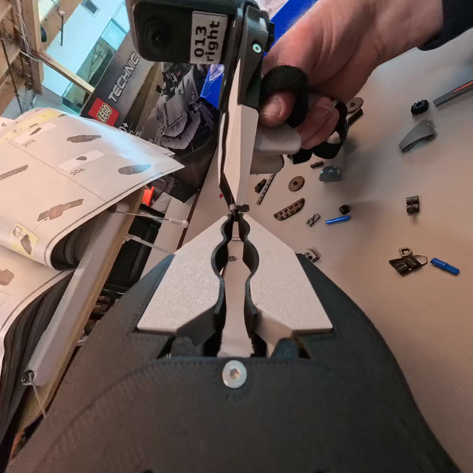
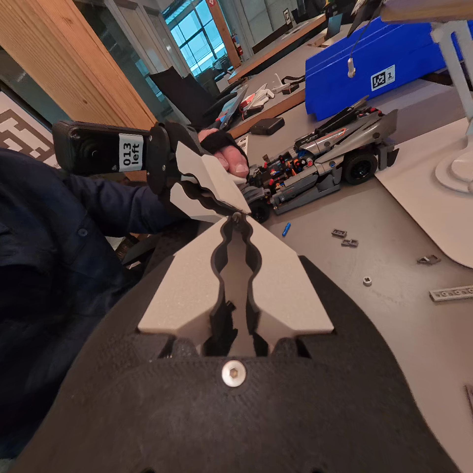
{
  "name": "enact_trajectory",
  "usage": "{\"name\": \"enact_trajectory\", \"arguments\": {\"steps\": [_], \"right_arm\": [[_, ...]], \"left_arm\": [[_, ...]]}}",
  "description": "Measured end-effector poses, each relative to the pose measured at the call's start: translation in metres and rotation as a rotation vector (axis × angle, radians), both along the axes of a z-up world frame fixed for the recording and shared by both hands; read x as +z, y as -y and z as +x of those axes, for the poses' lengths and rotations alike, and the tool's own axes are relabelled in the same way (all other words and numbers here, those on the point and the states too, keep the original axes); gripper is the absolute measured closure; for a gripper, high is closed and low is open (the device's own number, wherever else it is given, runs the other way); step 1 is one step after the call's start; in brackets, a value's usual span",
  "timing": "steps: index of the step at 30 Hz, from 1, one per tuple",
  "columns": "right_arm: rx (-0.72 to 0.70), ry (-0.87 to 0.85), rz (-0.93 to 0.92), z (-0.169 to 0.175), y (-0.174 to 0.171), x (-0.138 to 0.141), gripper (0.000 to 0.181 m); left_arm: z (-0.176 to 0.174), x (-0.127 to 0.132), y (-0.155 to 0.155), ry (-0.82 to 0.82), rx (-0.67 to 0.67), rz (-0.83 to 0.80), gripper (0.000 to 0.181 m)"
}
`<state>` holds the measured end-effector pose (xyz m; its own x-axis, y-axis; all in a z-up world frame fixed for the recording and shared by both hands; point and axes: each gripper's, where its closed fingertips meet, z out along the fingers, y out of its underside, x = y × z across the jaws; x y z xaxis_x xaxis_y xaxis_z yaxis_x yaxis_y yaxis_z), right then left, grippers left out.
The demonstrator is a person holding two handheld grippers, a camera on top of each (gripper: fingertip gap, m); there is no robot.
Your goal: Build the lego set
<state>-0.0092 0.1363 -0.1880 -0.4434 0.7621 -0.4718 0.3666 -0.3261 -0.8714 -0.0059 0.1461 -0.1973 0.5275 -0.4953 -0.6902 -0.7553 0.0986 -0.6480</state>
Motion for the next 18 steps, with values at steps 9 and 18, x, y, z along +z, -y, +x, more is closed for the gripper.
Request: {"name": "enact_trajectory", "arguments": {"steps": [9, 18], "right_arm": [[-0.162, 0.071, 0.215, -0.005, -0.019, -0.008, 0.159], [-0.040, 0.356, 0.637, -0.055, 0.050, -0.084, 0.167]], "left_arm": [[-0.039, 0.014, -0.007, 0.062, 0.097, 0.004, 0.180], [-0.107, 0.030, -0.018, 0.179, 0.316, 0.043, 0.179]]}}
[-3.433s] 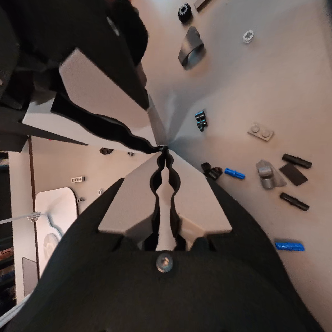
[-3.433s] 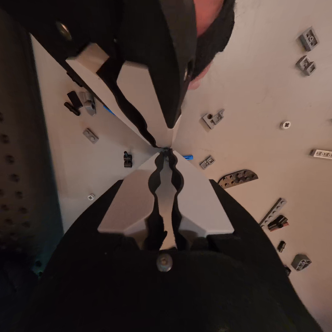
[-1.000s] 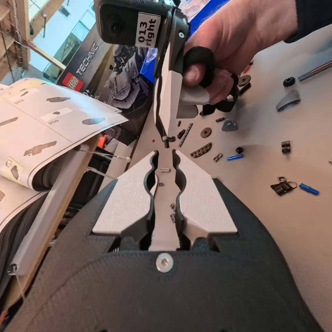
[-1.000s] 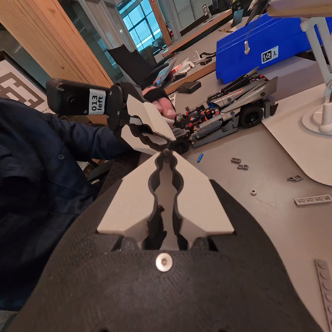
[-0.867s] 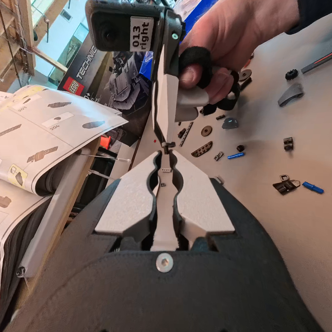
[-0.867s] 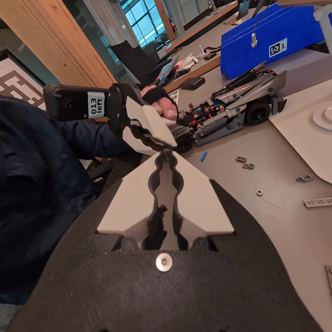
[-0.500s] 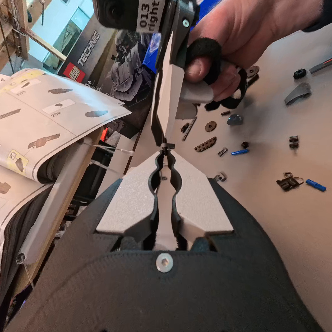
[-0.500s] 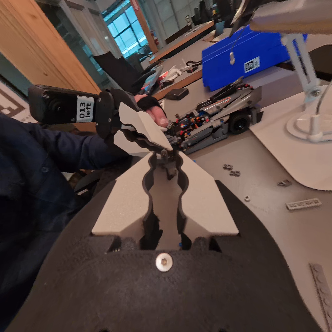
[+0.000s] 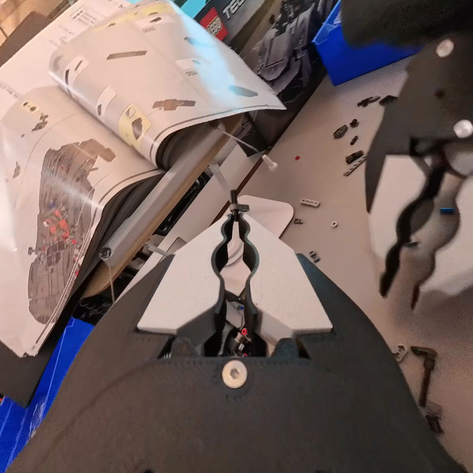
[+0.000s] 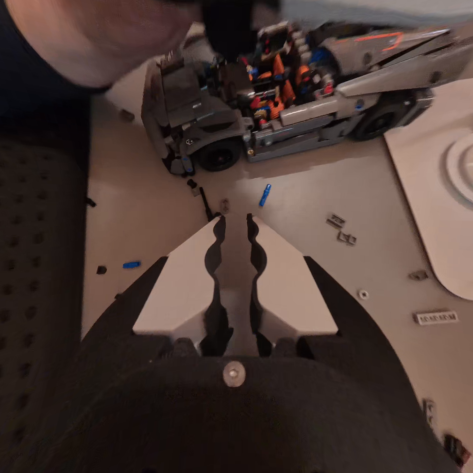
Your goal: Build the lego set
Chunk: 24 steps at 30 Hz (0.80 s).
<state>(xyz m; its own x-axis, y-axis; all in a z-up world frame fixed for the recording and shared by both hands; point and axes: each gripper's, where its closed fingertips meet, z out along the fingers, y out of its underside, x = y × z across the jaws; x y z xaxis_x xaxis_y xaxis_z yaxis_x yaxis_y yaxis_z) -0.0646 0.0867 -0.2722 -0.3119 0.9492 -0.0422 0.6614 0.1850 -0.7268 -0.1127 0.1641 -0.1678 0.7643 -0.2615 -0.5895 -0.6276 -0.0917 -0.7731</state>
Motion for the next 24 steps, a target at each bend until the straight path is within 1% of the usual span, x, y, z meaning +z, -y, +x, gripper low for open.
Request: {"name": "enact_trajectory", "arguments": {"steps": [2, 3, 5, 10, 12, 13, 19, 22, 24], "right_arm": [[0.014, 0.053, 0.067, -0.009, 0.009, -0.016, 0.167], [0.018, 0.065, 0.070, -0.013, 0.013, -0.020, 0.166], [0.013, 0.073, 0.048, -0.021, 0.020, -0.024, 0.167], [-0.001, 0.136, 0.056, -0.025, 0.022, -0.039, 0.167], [0.004, 0.157, 0.075, -0.024, 0.023, -0.045, 0.172], [0.003, 0.149, 0.072, -0.025, 0.023, -0.044, 0.177], [-0.014, 0.136, 0.022, -0.020, 0.016, -0.041, 0.177], [-0.039, 0.073, -0.073, -0.015, 0.009, -0.023, 0.177], [-0.078, -0.009, -0.145, -0.010, -0.004, -0.001, 0.177]], "left_arm": [[-0.004, 0.001, 0.000, 0.009, 0.009, 0.006, 0.179], [-0.005, 0.001, 0.000, 0.012, 0.012, 0.008, 0.179], [-0.005, 0.002, 0.000, 0.011, 0.014, 0.013, 0.179], [0.000, 0.004, 0.001, 0.007, -0.001, 0.019, 0.179], [0.001, 0.004, 0.002, 0.008, -0.003, 0.020, 0.179], [0.001, 0.004, 0.002, 0.010, -0.003, 0.019, 0.179], [0.000, 0.002, 0.001, 0.014, -0.003, 0.014, 0.179], [0.001, 0.003, 0.001, 0.018, -0.010, 0.021, 0.179], [0.003, 0.004, 0.002, 0.016, -0.018, 0.026, 0.179]]}}
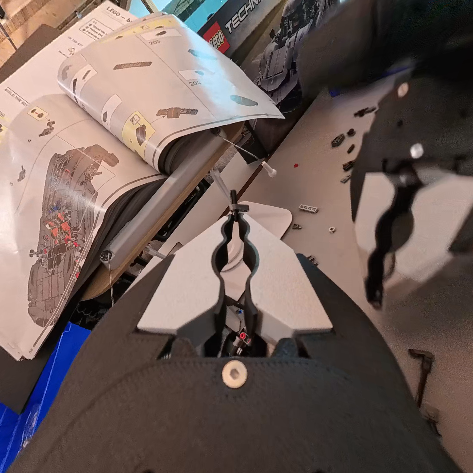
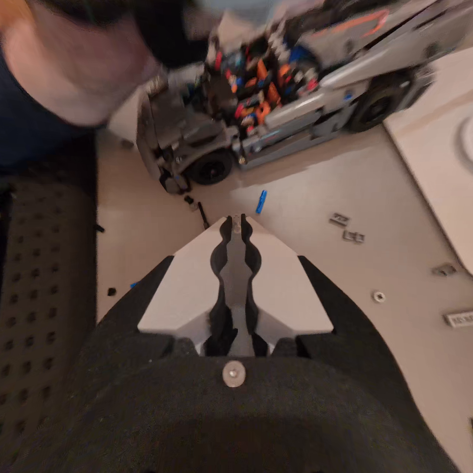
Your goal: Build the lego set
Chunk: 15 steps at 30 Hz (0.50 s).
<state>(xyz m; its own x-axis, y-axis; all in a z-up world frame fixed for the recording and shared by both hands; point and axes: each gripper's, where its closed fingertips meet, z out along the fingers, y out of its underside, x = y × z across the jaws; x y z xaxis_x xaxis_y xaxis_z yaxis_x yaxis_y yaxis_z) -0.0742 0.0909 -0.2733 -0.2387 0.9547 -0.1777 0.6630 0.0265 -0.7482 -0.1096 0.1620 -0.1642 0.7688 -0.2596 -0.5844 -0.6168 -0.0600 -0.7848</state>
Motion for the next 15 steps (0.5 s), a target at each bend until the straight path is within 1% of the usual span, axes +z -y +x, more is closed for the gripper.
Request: {"name": "enact_trajectory", "arguments": {"steps": [3, 4, 7, 10, 11, 15], "right_arm": [[-0.060, -0.199, -0.148, 0.012, -0.023, 0.046, 0.177], [-0.083, -0.271, -0.182, 0.017, -0.032, 0.062, 0.177], [-0.125, -0.448, -0.281, 0.032, -0.051, 0.100, 0.177], [-0.125, -0.560, -0.384, 0.042, -0.060, 0.120, 0.178], [-0.105, -0.590, -0.412, 0.044, -0.059, 0.125, 0.178], [-0.065, -0.634, -0.391, 0.047, -0.055, 0.131, 0.178]], "left_arm": [[0.009, 0.002, 0.003, -0.015, -0.039, 0.013, 0.179], [0.015, 0.002, 0.005, -0.032, -0.068, 0.021, 0.180], [0.027, 0.000, 0.006, -0.105, -0.085, 0.030, 0.180], [0.042, -0.001, 0.009, -0.144, -0.129, 0.042, 0.179], [0.047, 0.000, 0.011, -0.163, -0.147, 0.052, 0.179], [0.058, 0.004, 0.015, -0.162, -0.179, 0.071, 0.179]]}}
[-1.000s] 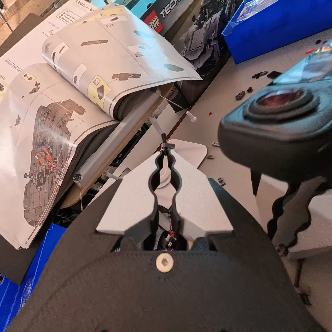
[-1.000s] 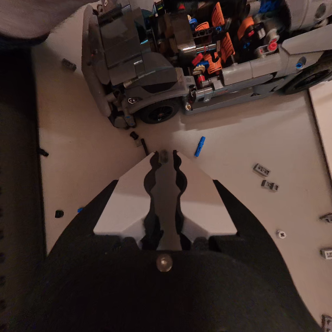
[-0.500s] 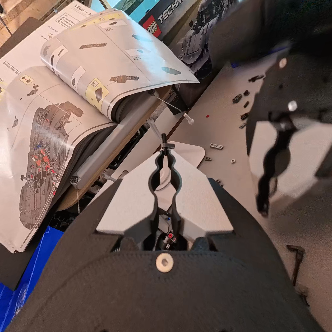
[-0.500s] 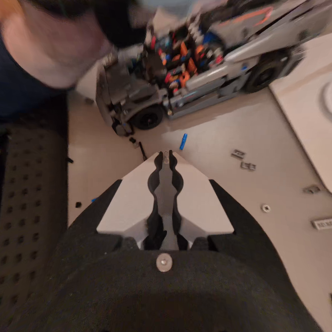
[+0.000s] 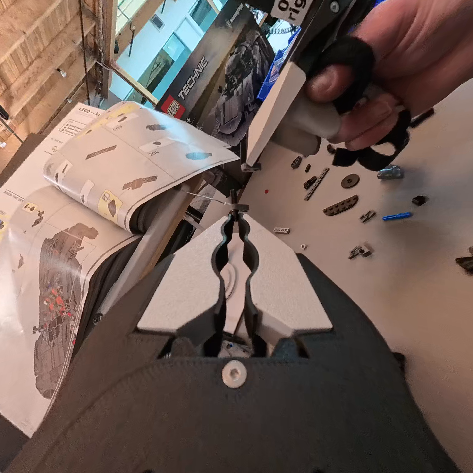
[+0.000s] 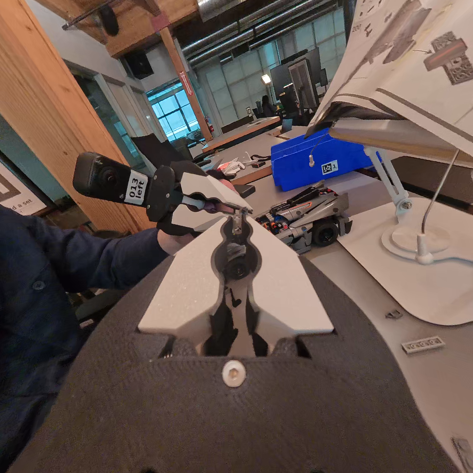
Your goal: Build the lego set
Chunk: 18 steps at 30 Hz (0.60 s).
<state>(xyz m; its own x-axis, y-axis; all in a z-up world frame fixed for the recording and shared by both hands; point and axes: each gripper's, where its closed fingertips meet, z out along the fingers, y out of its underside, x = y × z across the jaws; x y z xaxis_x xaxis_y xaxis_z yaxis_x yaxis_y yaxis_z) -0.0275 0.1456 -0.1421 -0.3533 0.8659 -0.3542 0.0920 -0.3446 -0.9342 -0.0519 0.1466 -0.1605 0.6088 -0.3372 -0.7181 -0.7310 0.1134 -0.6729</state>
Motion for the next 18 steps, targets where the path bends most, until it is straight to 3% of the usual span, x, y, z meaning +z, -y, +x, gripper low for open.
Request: {"name": "enact_trajectory", "arguments": {"steps": [18], "right_arm": [[0.048, -0.029, -0.049, -0.001, 0.008, 0.002, 0.177]], "left_arm": [[0.017, 0.005, 0.007, -0.027, -0.035, 0.039, 0.180]]}}
